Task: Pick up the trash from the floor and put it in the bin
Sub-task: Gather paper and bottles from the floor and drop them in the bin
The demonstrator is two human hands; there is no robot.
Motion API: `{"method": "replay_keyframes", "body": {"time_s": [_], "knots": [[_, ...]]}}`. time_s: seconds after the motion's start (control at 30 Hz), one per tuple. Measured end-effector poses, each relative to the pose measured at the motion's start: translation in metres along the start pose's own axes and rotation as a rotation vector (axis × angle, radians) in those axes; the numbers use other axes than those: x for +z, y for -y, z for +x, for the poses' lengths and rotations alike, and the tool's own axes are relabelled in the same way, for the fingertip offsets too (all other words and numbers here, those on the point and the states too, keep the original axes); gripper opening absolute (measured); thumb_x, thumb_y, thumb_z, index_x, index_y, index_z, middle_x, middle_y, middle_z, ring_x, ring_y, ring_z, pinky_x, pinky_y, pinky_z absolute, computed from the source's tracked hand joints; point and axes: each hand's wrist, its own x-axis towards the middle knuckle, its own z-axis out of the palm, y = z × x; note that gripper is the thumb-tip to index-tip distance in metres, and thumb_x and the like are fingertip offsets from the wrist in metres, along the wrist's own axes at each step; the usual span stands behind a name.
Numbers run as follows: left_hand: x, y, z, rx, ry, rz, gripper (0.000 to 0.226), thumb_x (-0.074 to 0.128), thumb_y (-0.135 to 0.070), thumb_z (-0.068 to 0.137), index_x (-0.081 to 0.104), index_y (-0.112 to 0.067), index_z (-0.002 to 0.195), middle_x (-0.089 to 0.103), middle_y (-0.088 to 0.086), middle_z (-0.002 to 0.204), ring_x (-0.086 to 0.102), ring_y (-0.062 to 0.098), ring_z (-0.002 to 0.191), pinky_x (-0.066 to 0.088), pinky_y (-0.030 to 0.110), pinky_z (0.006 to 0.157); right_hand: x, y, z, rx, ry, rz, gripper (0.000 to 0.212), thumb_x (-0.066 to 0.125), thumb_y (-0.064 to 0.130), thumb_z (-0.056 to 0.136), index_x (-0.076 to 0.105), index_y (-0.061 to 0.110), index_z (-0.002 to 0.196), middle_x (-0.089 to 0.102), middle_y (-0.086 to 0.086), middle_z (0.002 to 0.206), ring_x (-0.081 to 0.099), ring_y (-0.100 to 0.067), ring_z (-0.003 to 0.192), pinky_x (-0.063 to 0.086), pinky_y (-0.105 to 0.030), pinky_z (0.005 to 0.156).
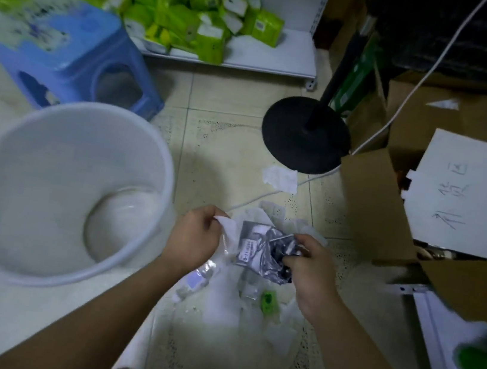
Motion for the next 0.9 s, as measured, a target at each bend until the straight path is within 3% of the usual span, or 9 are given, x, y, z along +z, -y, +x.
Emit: {"method": "replay_keyframes", "body": {"time_s": [0.1, 0.2, 0.33, 0.5, 0.63, 0.7, 0.77, 0.83, 0.9], "knots": [[-0.054, -0.034, -0.013, -0.122, -0.021, -0.036, 0.020, 0.052, -0.019, 0.088, 0.070, -0.023, 0.096, 0.068, -0.006, 0.087, 0.062, 0.015, 0.081, 0.041, 0.021, 0.069, 0.008, 0.056, -0.024, 0.044, 0.014, 0.098, 0.040, 0.052, -0.014, 0.077, 0.071, 0.019, 0.090, 0.073, -0.006, 0.091, 0.069, -0.024, 0.083, 0.054, -0.029, 0.060], [-0.116, -0.065, -0.035, -0.225, -0.069, -0.062, 0.023, 0.052, -0.033, 0.090, 0.071, -0.020, 0.092, 0.072, -0.001, 0.086, 0.064, 0.020, 0.081, 0.047, 0.030, 0.076, 0.023, 0.118, -0.057, 0.056, 0.057, 0.108, 0.032, 0.056, -0.011, 0.077, 0.071, 0.014, 0.089, 0.074, -0.009, 0.089, 0.069, -0.026, 0.080, 0.056, -0.037, 0.069], [-0.201, -0.077, -0.066, -0.311, -0.151, -0.034, 0.023, 0.053, -0.019, 0.092, 0.073, -0.012, 0.086, 0.073, 0.010, 0.081, 0.065, 0.027, 0.078, 0.047, 0.029, 0.074, 0.060, 0.175, -0.103, 0.049, 0.129, 0.045, 0.026, 0.064, -0.002, 0.076, 0.073, 0.018, 0.090, 0.075, -0.005, 0.088, 0.070, -0.023, 0.080, 0.057, -0.037, 0.072], [-0.264, -0.039, -0.061, -0.364, -0.228, 0.047, 0.026, 0.051, -0.007, 0.087, 0.069, -0.018, 0.102, 0.069, 0.006, 0.102, 0.061, 0.027, 0.092, 0.049, 0.035, 0.090, 0.133, 0.194, -0.117, 0.044, 0.166, 0.026, 0.020, 0.069, 0.004, 0.076, 0.072, 0.023, 0.084, 0.073, 0.005, 0.075, 0.065, -0.012, 0.067, 0.045, -0.020, 0.049], [-0.280, 0.020, -0.034, -0.354, -0.206, 0.113, 0.026, 0.052, -0.011, 0.088, 0.062, -0.019, 0.111, 0.067, 0.009, 0.109, 0.054, 0.019, 0.081, 0.047, 0.030, 0.079, 0.203, 0.164, -0.103, 0.105, 0.172, -0.061, 0.023, 0.073, 0.013, 0.078, 0.068, 0.024, 0.098, 0.072, -0.001, 0.089, 0.065, -0.017, 0.070, 0.044, -0.022, 0.043], [-0.287, 0.047, -0.025, -0.345, -0.175, 0.129, 0.029, 0.053, -0.013, 0.089, 0.061, -0.018, 0.116, 0.067, 0.010, 0.112, 0.055, 0.019, 0.080, 0.045, 0.028, 0.078, 0.233, 0.149, -0.098, 0.187, 0.180, -0.100, 0.032, 0.074, 0.018, 0.078, 0.065, 0.025, 0.107, 0.071, 0.000, 0.094, 0.066, -0.019, 0.078, 0.046, -0.024, 0.046], [-0.295, 0.071, -0.016, -0.340, -0.115, 0.129, 0.035, 0.054, -0.015, 0.089, 0.057, -0.019, 0.123, 0.065, 0.011, 0.118, 0.061, 0.025, 0.091, 0.047, 0.031, 0.084, 0.257, 0.138, -0.093, 0.265, 0.235, -0.115, 0.054, 0.077, 0.022, 0.076, 0.056, 0.026, 0.125, 0.067, 0.001, 0.104, 0.066, -0.021, 0.090, 0.052, -0.028, 0.056], [-0.301, 0.090, -0.008, -0.358, 0.035, 0.132, 0.048, 0.055, -0.022, 0.090, 0.044, -0.024, 0.136, 0.058, 0.012, 0.130, 0.059, 0.030, 0.108, 0.046, 0.036, 0.091, 0.277, 0.133, -0.090, 0.290, 0.283, -0.215, 0.088, 0.081, 0.032, 0.070, 0.034, 0.033, 0.145, 0.056, -0.002, 0.126, 0.058, -0.025, 0.114, 0.054, -0.037, 0.083], [-0.305, 0.102, -0.003, -0.385, 0.257, 0.192, 0.068, 0.059, -0.031, 0.088, 0.024, -0.032, 0.147, 0.041, 0.013, 0.144, 0.049, 0.033, 0.122, 0.041, 0.041, 0.100, 0.287, 0.135, -0.093, 0.232, 0.252, -0.341, 0.111, 0.083, 0.040, 0.064, 0.016, 0.033, 0.152, 0.040, -0.004, 0.145, 0.044, -0.026, 0.130, 0.045, -0.041, 0.102]]}}
